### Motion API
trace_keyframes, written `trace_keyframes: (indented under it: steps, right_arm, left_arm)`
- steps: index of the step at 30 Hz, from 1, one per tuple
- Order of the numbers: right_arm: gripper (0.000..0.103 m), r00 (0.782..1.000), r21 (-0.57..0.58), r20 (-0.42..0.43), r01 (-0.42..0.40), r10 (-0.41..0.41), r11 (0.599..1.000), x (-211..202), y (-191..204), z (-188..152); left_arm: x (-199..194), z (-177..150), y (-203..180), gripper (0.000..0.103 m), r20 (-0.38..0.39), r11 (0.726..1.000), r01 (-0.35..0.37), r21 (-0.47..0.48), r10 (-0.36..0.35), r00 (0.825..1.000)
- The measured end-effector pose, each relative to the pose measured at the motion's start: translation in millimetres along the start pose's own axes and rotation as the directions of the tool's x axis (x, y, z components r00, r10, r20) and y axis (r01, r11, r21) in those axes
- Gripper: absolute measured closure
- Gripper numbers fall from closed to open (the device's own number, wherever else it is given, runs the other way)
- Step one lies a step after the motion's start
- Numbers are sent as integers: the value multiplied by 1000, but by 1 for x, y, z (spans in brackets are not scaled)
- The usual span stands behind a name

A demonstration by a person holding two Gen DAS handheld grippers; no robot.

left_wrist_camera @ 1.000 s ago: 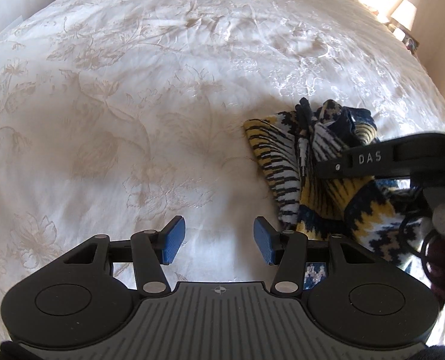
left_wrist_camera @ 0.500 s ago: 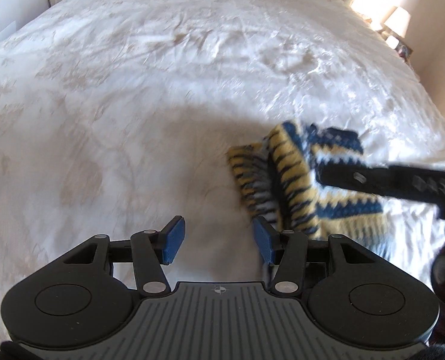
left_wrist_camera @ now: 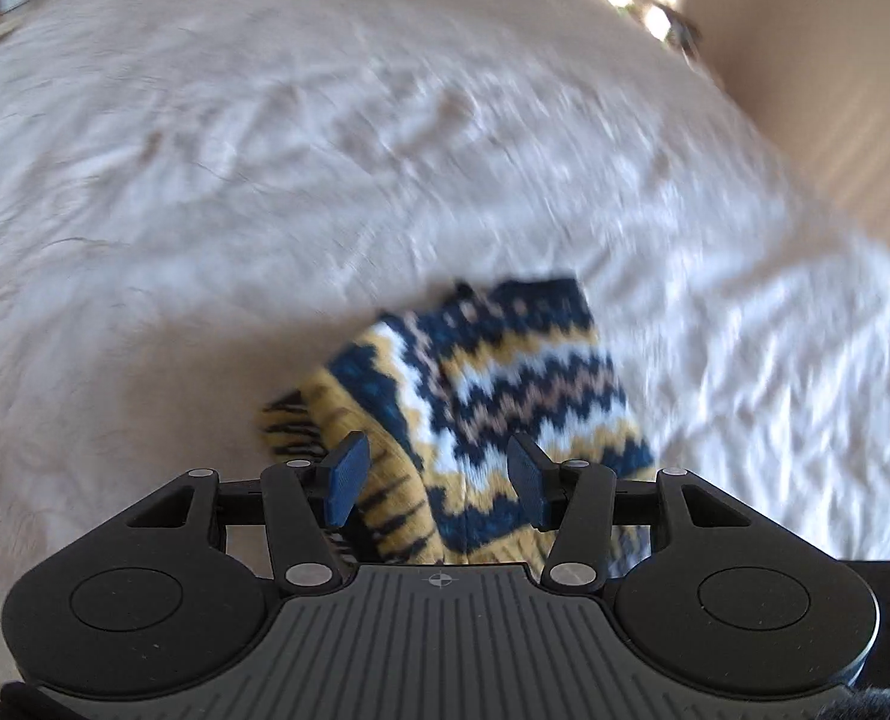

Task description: Fold small clothes

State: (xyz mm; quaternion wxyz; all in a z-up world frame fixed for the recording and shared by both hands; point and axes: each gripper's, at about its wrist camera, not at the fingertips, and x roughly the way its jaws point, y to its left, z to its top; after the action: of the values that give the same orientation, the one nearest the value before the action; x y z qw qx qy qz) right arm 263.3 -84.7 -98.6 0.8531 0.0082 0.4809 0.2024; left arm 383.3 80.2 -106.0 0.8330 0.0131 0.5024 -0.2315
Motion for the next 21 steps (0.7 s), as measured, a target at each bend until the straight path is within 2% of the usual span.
trace_keyframes:
  steps: [1, 3, 6, 8, 12, 15, 17, 18, 20, 21]
  right_arm:
    - [28, 1000, -49, -2, 0, 0, 999, 0, 7, -6]
    - [12, 1000, -159, 11, -3, 4, 987, 2, 24, -15]
    - [12, 999, -357, 43, 35, -21, 933, 8, 56, -25]
    - [13, 997, -458, 67, 74, -48, 886, 15, 73, -28]
    - [16, 993, -546, 85, 113, -79, 830, 30, 92, -27]
    - [26, 990, -583, 85, 138, -109, 800, 41, 97, -27]
    - [34, 990, -581, 76, 142, -120, 801, 46, 98, -24]
    - [42, 990, -574, 69, 137, -119, 807, 47, 97, -22]
    - [62, 995, -538, 33, 93, -89, 838, 47, 92, -14]
    - [80, 998, -502, 10, 58, -61, 863, 47, 88, -9]
  left_arm:
    - [8, -1, -3, 53, -17, 999, -9, 34, 10, 1000]
    - [26, -3, 0, 53, -48, 996, -55, 75, 58, 997]
    - [52, -6, 14, 53, -110, 991, -108, 80, 117, 987]
    - [63, -5, 24, 52, -137, 992, -108, 58, 115, 984]
    - [71, -2, 36, 51, -158, 997, -83, 5, 82, 984]
    - [70, 1, 36, 51, -169, 997, -78, -2, 77, 983]
    - [71, 1, 37, 51, -174, 997, -75, -5, 73, 982]
    - [72, 1, 38, 51, -176, 997, -74, -8, 71, 982]
    - [71, 2, 39, 51, -181, 997, -71, -13, 67, 981]
    - [72, 3, 40, 50, -184, 998, -69, -12, 66, 981]
